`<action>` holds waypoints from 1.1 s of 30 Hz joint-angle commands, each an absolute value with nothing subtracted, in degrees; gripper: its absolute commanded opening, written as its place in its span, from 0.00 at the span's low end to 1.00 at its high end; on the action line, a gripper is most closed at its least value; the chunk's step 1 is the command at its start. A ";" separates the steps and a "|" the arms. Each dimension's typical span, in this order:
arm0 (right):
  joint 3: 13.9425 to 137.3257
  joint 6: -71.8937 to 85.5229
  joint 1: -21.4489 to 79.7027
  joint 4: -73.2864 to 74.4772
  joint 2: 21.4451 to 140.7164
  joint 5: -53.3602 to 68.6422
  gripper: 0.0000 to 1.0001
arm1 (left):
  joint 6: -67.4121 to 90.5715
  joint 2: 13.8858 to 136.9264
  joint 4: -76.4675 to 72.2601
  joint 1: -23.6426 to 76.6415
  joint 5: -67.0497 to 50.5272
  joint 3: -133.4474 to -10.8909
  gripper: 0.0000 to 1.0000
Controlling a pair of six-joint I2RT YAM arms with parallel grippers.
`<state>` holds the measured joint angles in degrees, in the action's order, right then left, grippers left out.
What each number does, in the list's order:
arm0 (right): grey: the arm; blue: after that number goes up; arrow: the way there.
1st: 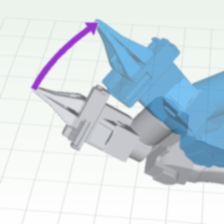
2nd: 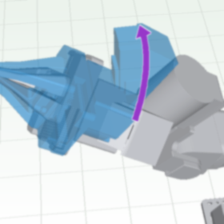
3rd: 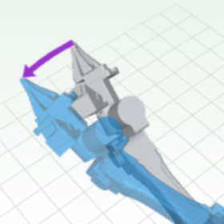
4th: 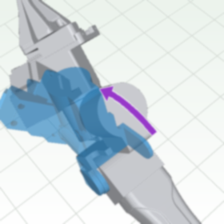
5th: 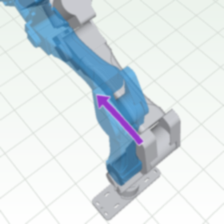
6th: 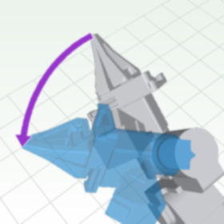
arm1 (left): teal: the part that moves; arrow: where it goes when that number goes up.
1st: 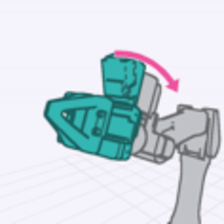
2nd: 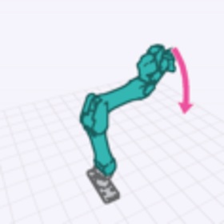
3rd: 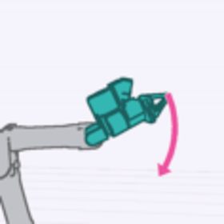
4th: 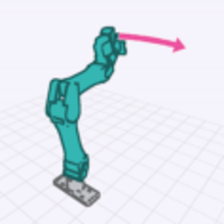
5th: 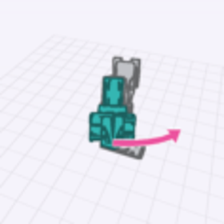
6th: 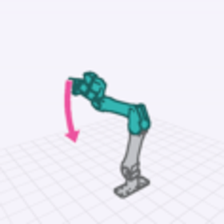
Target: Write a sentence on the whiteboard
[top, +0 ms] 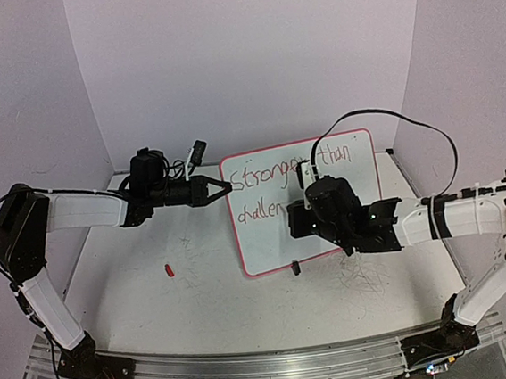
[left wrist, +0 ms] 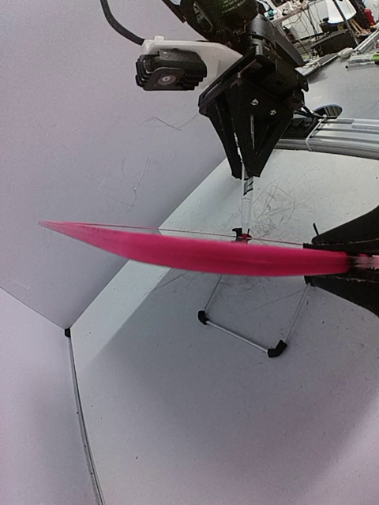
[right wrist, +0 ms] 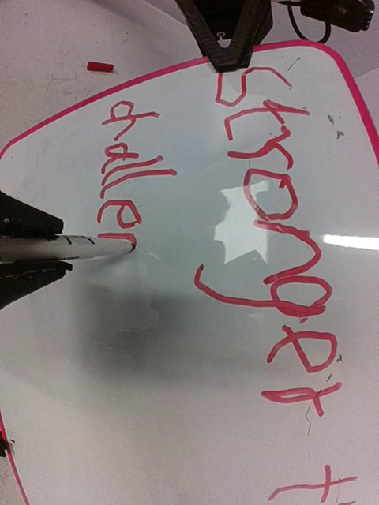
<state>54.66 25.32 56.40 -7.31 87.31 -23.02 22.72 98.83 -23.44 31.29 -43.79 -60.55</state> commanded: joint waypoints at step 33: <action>53.95 26.99 53.94 -8.47 83.99 -22.26 0.00 | 22.32 97.80 -21.27 31.73 -44.74 -60.82 0.00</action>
<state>52.71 27.09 54.04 -6.44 83.66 -22.30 22.70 98.83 -23.44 31.29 -43.86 -60.55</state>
